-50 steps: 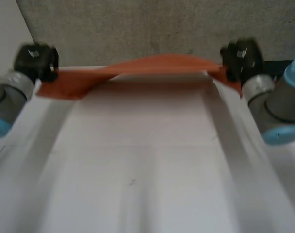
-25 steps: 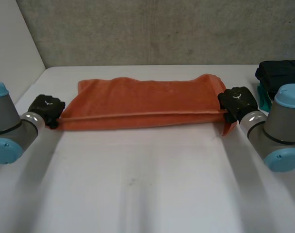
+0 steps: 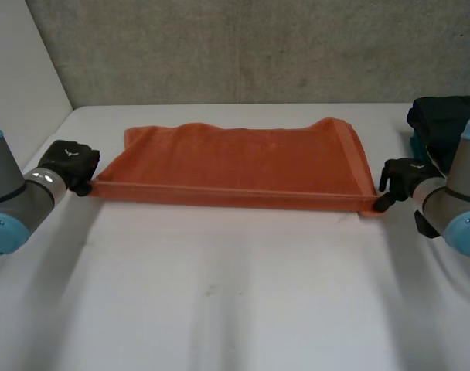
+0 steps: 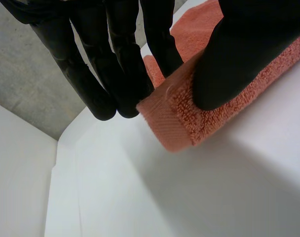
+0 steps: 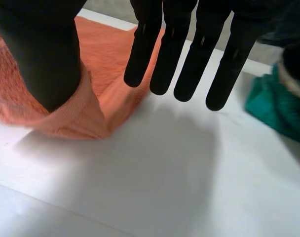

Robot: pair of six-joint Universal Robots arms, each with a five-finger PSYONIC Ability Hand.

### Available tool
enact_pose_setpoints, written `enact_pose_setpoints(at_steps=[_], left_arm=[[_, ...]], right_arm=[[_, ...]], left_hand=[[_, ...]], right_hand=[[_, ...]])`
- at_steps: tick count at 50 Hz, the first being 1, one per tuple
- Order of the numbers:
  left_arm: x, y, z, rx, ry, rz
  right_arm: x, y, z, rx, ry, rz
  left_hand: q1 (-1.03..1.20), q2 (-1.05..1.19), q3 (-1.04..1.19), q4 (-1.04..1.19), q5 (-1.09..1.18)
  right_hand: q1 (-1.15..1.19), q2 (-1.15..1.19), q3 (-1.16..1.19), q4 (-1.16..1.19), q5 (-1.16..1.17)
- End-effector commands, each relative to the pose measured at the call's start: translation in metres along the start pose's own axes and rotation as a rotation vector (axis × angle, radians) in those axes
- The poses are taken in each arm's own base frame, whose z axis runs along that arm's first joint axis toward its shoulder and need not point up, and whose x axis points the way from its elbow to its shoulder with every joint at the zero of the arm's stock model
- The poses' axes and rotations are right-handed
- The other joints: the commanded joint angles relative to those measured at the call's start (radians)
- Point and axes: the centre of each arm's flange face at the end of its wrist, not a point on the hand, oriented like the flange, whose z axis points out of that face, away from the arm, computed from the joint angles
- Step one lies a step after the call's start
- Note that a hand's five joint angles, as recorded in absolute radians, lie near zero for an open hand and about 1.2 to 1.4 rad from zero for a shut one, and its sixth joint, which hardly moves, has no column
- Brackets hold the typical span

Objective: Fold the laundry.

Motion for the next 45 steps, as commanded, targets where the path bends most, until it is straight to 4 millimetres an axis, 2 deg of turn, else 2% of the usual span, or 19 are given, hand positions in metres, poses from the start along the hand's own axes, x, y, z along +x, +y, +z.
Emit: enact_pose_setpoints(at_steps=[1, 3, 5, 8, 9, 11, 12, 13, 16, 17, 21, 22, 24, 31, 36, 38, 40, 43, 45], left_arm=[[-0.005, -0.010, -0.020, -0.033, 0.021, -0.011], [-0.007, -0.016, -0.030, -0.034, 0.034, -0.014], [-0.010, -0.021, -0.037, -0.031, 0.037, -0.018], [-0.015, -0.032, -0.057, -0.042, 0.057, -0.016], [-0.017, -0.038, -0.069, -0.053, 0.072, -0.017], [-0.023, -0.048, -0.081, -0.050, 0.073, -0.014], [-0.027, -0.053, -0.088, -0.041, 0.067, -0.011], [-0.037, -0.069, -0.103, -0.012, 0.049, -0.010], [-0.051, -0.095, -0.128, 0.059, 0.009, 0.002], [-0.058, -0.112, -0.143, 0.118, -0.013, 0.003], [-0.068, -0.147, -0.172, 0.254, -0.051, -0.026], [-0.069, -0.149, -0.172, 0.258, -0.048, -0.036], [-0.068, -0.145, -0.165, 0.243, -0.037, -0.066], [-0.053, -0.110, -0.118, 0.057, 0.033, -0.053], [-0.032, -0.081, -0.078, -0.069, 0.109, 0.020], [-0.031, -0.078, -0.065, -0.077, 0.107, 0.030], [-0.033, -0.078, -0.046, -0.069, 0.087, 0.036], [-0.036, -0.087, -0.030, -0.021, 0.060, 0.031], [-0.050, -0.110, -0.022, 0.074, 0.000, 0.020]], right_arm=[[0.012, -0.019, -0.019, 0.023, 0.064, -0.045], [0.011, -0.023, -0.027, 0.016, 0.053, -0.108], [0.012, -0.026, -0.032, 0.011, 0.038, -0.164], [0.008, -0.027, -0.045, -0.029, -0.016, -0.346], [0.007, -0.029, -0.054, -0.050, -0.037, -0.446], [0.009, -0.039, -0.064, -0.044, -0.038, -0.532], [0.011, -0.047, -0.070, -0.027, -0.027, -0.565], [0.013, -0.066, -0.082, 0.026, -0.002, -0.602], [0.011, -0.094, -0.103, 0.120, 0.029, -0.614], [0.010, -0.114, -0.117, 0.189, 0.050, -0.616], [0.012, -0.150, -0.150, 0.300, 0.076, -0.608], [0.014, -0.153, -0.154, 0.301, 0.073, -0.608], [0.016, -0.153, -0.156, 0.281, 0.052, -0.605], [0.012, -0.125, -0.131, 0.112, -0.066, -0.640], [0.006, -0.101, -0.094, 0.034, -0.081, -0.687], [0.001, -0.098, -0.081, 0.040, -0.077, -0.695], [-0.003, -0.098, -0.061, 0.068, -0.054, -0.697], [-0.007, -0.105, -0.042, 0.135, -0.015, -0.681], [-0.012, -0.125, -0.026, 0.263, 0.034, -0.655]], left_hand=[[0.210, 0.199, 0.206, 0.199, 0.251], [0.210, 0.199, 0.206, 0.199, 0.251], [0.210, 0.199, 0.206, 0.199, 0.251], [0.210, 0.199, 0.206, 0.199, 0.251], [0.210, 0.199, 0.206, 0.199, 0.251], [0.210, 0.199, 0.206, 0.199, 0.251], [0.210, 0.199, 0.206, 0.199, 0.251], [0.210, 0.199, 0.206, 0.199, 0.251], [0.210, 0.199, 0.206, 0.199, 0.251], [0.210, 0.199, 0.206, 0.199, 0.251], [0.210, 0.199, 0.206, 0.199, 0.251], [0.210, 0.199, 0.206, 0.199, 0.251], [0.210, 0.199, 0.206, 0.199, 0.251], [0.210, 0.199, 0.206, 0.199, 0.251], [0.210, 0.199, 0.206, 0.199, 0.251], [0.210, 0.199, 0.206, 0.199, 0.251], [0.210, 0.199, 0.206, 0.199, 0.251], [0.210, 0.199, 0.206, 0.199, 0.251], [0.210, 0.199, 0.206, 0.199, 0.251]], right_hand=[[0.157, 0.158, 0.160, 0.161, 0.196], [0.575, 0.576, 0.579, 0.580, 0.614], [0.577, 0.578, 0.581, 0.582, 0.616], [0.577, 0.578, 0.581, 0.582, 0.616], [0.577, 0.578, 0.581, 0.582, 0.616], [0.577, 0.578, 0.581, 0.582, 0.616], [0.577, 0.578, 0.581, 0.582, 0.616], [0.577, 0.578, 0.581, 0.582, 0.616], [0.577, 0.578, 0.581, 0.582, 0.616], [0.577, 0.578, 0.581, 0.582, 0.616], [0.577, 0.578, 0.581, 0.582, 0.616], [0.577, 0.578, 0.581, 0.582, 0.616], [0.577, 0.578, 0.581, 0.582, 0.616], [0.577, 0.578, 0.581, 0.582, 0.616], [0.577, 0.578, 0.581, 0.582, 0.616], [0.577, 0.578, 0.581, 0.582, 0.616], [0.577, 0.578, 0.581, 0.582, 0.616], [0.577, 0.578, 0.581, 0.582, 0.616], [0.577, 0.578, 0.581, 0.582, 0.616]])
